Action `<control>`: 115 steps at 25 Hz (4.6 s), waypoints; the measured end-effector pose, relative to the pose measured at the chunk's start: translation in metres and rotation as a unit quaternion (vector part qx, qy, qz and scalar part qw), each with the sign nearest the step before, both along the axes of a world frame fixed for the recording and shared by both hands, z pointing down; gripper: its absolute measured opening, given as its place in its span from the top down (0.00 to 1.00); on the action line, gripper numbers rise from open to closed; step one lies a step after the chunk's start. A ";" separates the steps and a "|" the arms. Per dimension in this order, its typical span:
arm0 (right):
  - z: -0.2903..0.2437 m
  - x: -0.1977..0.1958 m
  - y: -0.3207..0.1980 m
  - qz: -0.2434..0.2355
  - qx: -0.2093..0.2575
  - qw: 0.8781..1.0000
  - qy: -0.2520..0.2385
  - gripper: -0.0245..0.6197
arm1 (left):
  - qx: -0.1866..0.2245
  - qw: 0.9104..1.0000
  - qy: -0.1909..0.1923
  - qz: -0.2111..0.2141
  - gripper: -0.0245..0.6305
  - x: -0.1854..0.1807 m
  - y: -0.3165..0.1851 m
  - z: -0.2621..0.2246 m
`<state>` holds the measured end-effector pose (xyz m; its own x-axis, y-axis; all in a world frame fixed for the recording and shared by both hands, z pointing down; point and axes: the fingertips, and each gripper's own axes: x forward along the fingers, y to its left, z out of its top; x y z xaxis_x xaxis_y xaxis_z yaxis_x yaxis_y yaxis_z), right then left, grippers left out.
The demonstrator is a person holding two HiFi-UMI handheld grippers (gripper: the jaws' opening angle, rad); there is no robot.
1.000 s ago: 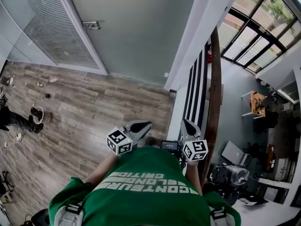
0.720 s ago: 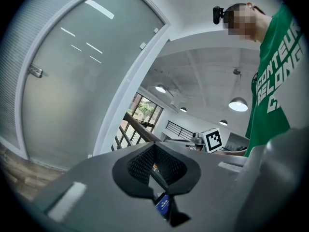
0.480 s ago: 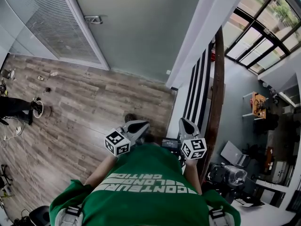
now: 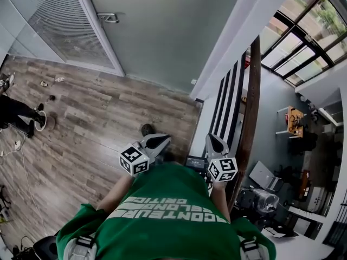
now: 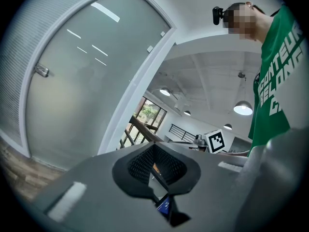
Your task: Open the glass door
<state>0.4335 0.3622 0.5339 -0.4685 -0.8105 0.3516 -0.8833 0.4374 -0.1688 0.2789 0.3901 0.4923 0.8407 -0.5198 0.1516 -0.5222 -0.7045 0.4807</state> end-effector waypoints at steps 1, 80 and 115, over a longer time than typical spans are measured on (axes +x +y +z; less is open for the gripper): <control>0.000 0.001 -0.003 0.001 0.000 1.000 -0.001 0.97 | -0.001 1.000 0.000 -0.002 0.94 -0.001 -0.002 0.000; 0.002 -0.103 -0.209 -0.011 -0.027 1.000 0.001 0.97 | -0.025 0.999 0.020 0.000 0.94 -0.098 -0.210 0.008; -0.018 -0.215 -0.276 -0.075 -0.009 0.997 0.005 0.97 | -0.015 0.997 0.035 -0.070 0.94 -0.206 -0.261 0.006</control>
<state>0.2185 0.0863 0.5164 -0.5811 -0.7249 0.3700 -0.8093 0.5623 -0.1695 0.0726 0.1293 0.4980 0.7695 -0.6288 0.1117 -0.5786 -0.6124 0.5388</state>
